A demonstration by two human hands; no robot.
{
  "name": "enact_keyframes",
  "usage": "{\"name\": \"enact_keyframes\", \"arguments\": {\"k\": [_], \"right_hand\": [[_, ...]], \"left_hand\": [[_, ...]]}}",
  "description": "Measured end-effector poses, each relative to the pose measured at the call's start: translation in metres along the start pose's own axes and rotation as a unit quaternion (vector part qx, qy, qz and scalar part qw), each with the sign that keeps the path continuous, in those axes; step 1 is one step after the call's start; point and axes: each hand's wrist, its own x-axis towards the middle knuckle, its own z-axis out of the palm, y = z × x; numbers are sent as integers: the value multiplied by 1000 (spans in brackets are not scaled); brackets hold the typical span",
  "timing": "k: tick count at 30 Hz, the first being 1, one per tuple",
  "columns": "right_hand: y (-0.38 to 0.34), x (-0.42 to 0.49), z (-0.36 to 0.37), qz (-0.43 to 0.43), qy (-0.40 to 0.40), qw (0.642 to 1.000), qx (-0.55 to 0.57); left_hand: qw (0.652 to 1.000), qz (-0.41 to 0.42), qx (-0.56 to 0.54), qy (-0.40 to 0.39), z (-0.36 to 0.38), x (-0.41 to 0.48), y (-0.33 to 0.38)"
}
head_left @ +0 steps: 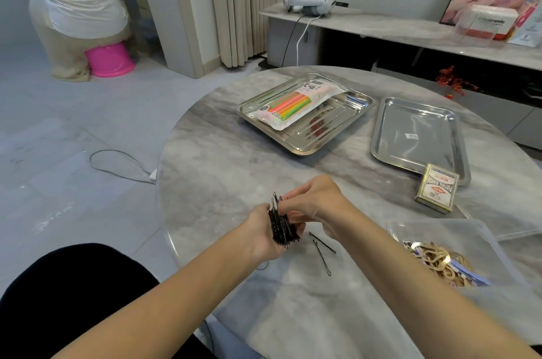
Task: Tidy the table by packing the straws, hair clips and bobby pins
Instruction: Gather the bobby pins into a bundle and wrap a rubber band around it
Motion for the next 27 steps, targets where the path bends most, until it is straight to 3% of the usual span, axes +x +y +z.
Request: {"name": "enact_keyframes", "arguments": {"k": [4, 16, 24, 27], "right_hand": [[0, 4, 11, -25, 40, 996, -72], [-6, 7, 9, -103, 48, 977, -180], [-8, -7, -5, -211, -33, 963, -166], [-1, 15, -8, -209, 49, 968, -126]], "left_hand": [[1000, 13, 10, 9, 1, -2, 0], [1000, 11, -16, -12, -4, 0, 3], [999, 11, -11, -30, -7, -2, 5], [1000, 8, -20, -22, -9, 0, 5]]}}
